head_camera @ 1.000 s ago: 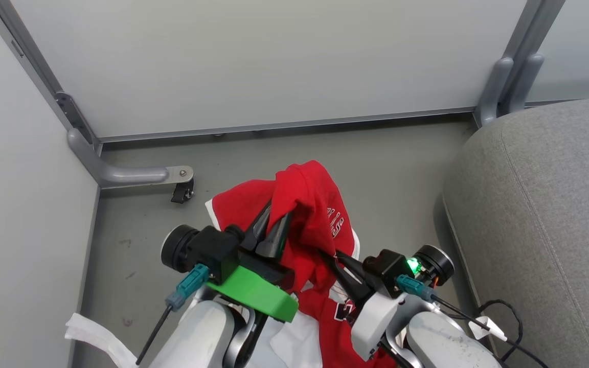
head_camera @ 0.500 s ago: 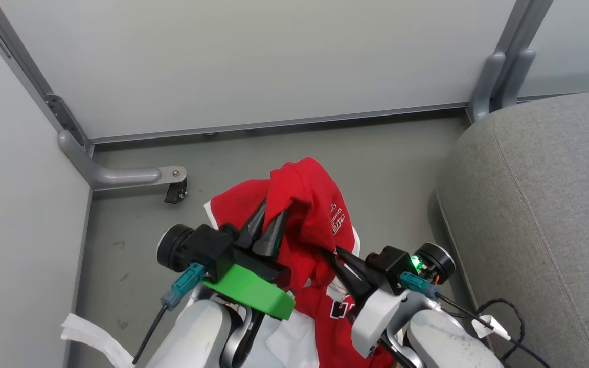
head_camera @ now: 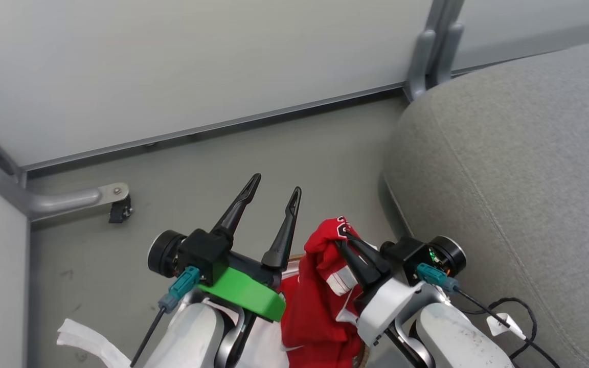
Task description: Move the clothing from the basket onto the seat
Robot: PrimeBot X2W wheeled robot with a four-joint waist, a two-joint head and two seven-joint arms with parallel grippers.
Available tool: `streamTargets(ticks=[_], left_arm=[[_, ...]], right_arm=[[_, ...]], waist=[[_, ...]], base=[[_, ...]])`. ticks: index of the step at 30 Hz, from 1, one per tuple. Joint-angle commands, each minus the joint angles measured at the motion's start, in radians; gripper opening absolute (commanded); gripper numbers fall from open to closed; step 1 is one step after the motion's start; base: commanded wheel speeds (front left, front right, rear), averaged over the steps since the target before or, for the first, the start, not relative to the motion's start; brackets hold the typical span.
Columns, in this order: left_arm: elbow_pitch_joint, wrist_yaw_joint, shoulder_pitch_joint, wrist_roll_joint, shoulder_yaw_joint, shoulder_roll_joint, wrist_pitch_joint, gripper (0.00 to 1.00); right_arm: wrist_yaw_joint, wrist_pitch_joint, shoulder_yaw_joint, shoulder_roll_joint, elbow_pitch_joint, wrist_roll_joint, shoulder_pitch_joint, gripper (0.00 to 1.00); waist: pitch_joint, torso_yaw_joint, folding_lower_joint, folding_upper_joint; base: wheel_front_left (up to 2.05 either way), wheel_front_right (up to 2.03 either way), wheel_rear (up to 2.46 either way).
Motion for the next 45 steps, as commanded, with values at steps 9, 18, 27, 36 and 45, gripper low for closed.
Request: streamTargets(ticks=[9, 18, 27, 36, 45], left_arm=[[0.019, -0.003, -0.009, 0.03, 0.008, 0.025, -0.001, 1.0], [0.035, -0.003, -0.036, 0.026, -0.036, 0.047, -0.001, 1.0], [0.036, -0.003, -0.057, 0.02, -0.06, 0.094, -0.001, 1.0], [0.005, -0.003, -0.09, 0.031, -0.07, 0.153, -0.001, 1.0], [-0.019, -0.003, -0.145, 0.033, -0.081, 0.201, -0.001, 1.0]], right_arm=[[-0.001, -0.005, -0.034, -0.001, -0.037, 0.025, 0.037, 0.0], [-0.001, -0.005, -0.122, -0.001, -0.075, 0.003, 0.014, 0.0], [-0.001, -0.005, -0.227, -0.002, -0.117, -0.096, -0.165, 0.0], [-0.001, -0.005, -0.347, -0.125, -0.143, -0.199, -0.462, 0.0], [-0.001, -0.005, -0.527, -0.226, -0.119, -0.287, -0.661, 0.0]], waist=[[0.061, -0.34, 0.0, 0.0], [0.1, -0.444, 0.0, 0.0], [0.175, -0.454, 0.0, 0.0], [0.314, -0.403, 0.0, 0.0], [0.439, -0.339, 0.0, 0.0]], base=[[0.0, 0.0, 0.0], [0.0, 0.0, 0.0], [0.0, 0.0, 0.0], [0.0, 0.0, 0.0], [0.0, 0.0, 0.0]])
